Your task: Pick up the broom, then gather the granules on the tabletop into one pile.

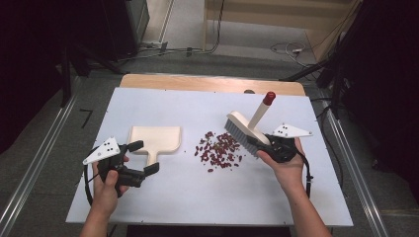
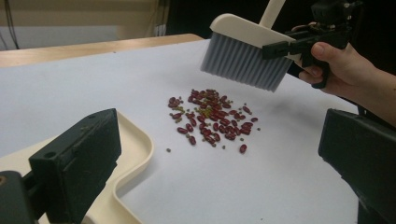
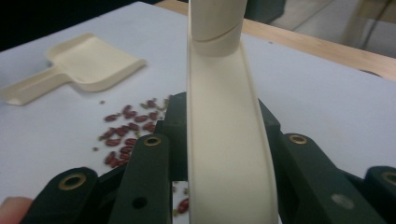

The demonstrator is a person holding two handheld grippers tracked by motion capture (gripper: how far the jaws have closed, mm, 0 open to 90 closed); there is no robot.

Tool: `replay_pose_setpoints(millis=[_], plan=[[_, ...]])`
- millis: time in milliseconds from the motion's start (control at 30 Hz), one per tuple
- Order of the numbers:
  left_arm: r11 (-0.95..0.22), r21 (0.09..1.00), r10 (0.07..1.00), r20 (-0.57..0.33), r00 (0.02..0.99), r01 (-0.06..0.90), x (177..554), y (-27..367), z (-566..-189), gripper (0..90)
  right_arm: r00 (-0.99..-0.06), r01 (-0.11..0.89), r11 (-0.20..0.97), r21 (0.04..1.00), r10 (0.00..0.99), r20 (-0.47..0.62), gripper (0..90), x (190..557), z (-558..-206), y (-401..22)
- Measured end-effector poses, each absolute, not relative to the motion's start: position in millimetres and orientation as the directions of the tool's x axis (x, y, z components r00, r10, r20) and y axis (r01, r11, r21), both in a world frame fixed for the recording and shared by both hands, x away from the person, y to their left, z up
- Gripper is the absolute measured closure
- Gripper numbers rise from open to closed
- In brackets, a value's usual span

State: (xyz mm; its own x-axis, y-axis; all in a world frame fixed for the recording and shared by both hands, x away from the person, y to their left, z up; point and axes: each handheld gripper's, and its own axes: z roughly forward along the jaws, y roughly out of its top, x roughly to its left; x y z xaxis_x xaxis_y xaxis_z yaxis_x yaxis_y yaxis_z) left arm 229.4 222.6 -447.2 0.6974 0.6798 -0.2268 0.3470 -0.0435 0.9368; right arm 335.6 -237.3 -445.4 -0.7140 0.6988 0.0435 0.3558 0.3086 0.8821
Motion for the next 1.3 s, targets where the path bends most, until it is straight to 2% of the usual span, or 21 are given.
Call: replay_pose_setpoints(millis=[167, 467, 700, 1000, 1300], plan=[[-0.042, 0.936, 0.698, -0.223, 0.681, 0.350, 229, 226, -449, 0.0, -0.613, 0.363, 0.304, 0.881, 0.790, -0.020, 66.0, 340, -450, -243], [-0.053, 0.932, 0.713, -0.216, 0.667, 0.358, 228, 226, -452, 0.0, -0.517, 0.375, 0.323, 0.869, 0.851, -0.093, 66.0, 348, -468, -237], [-0.062, 0.930, 0.710, -0.213, 0.671, 0.361, 228, 224, -452, 0.0, -0.541, 0.388, 0.366, 0.846, 0.833, -0.113, 66.0, 346, -479, -215], [-0.072, 0.931, 0.703, -0.208, 0.680, 0.359, 229, 220, -452, 0.0, -0.582, 0.382, 0.344, 0.858, 0.811, -0.066, 66.0, 336, -483, -203], [-0.077, 0.930, 0.706, -0.202, 0.678, 0.358, 229, 220, -451, 0.0, -0.609, 0.361, 0.372, 0.855, 0.788, -0.087, 66.0, 326, -482, -189]])
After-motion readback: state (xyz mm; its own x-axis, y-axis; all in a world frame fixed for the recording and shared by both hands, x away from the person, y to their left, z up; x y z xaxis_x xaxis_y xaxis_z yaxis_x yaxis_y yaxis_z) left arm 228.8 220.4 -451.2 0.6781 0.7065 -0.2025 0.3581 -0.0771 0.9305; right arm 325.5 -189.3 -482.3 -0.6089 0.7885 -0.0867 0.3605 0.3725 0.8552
